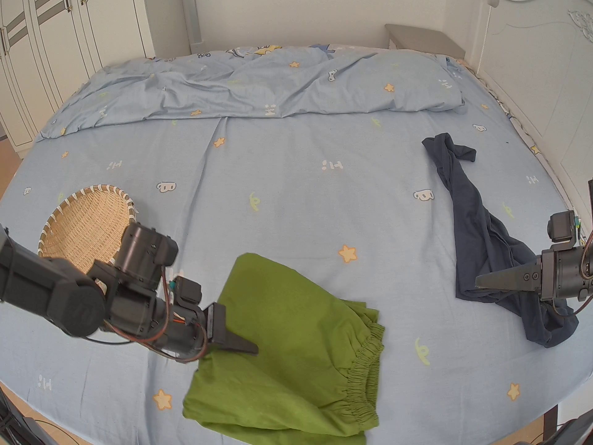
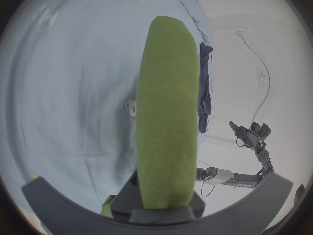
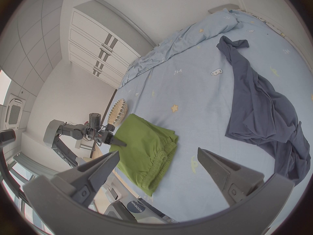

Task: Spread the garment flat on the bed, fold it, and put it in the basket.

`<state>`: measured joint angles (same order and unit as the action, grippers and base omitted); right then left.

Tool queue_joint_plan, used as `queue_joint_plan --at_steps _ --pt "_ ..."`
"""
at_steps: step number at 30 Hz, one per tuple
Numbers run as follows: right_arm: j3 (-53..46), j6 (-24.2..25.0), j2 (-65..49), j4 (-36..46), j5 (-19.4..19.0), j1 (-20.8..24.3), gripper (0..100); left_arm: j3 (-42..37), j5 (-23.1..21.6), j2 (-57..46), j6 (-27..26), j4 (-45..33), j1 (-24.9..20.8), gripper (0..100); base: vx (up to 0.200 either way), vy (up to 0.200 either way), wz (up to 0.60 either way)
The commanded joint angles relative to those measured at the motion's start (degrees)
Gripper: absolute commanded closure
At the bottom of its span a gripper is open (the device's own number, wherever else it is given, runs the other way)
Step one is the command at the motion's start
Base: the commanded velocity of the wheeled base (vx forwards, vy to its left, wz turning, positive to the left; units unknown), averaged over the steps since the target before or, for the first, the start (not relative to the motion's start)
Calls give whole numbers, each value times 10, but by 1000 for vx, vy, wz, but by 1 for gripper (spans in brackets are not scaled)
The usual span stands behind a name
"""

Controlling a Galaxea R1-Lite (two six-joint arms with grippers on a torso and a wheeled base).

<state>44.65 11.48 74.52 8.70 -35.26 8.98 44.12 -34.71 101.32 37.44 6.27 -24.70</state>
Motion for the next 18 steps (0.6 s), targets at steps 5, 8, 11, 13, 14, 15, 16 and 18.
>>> queue_joint_plan --at_steps 5,8,11,13,14,15,16,18 --pt "31 18 -24 39 0 -2 0 113 -13 -58 -122 -104 96 100 0 0 0" --pt "33 18 -23 47 0 2 0 115 -9 -62 -124 -104 98 100 0 0 0" --pt "33 18 -23 48 0 2 0 120 -9 -64 -124 -105 103 100 0 0 0" --pt "34 18 -24 49 0 2 0 127 -10 -64 -122 -107 110 100 0 0 0" --pt "34 18 -25 49 0 3 0 133 -10 -62 -121 -116 113 100 0 0 0" --pt "34 18 -25 50 0 3 0 137 -10 -62 -121 -125 113 100 0 0 0" --pt "34 18 -27 53 0 4 0 146 -10 -62 -121 -140 114 100 0 200 0" --pt "35 18 -28 57 0 6 0 157 -9 -61 -122 -159 114 100 0 200 0"
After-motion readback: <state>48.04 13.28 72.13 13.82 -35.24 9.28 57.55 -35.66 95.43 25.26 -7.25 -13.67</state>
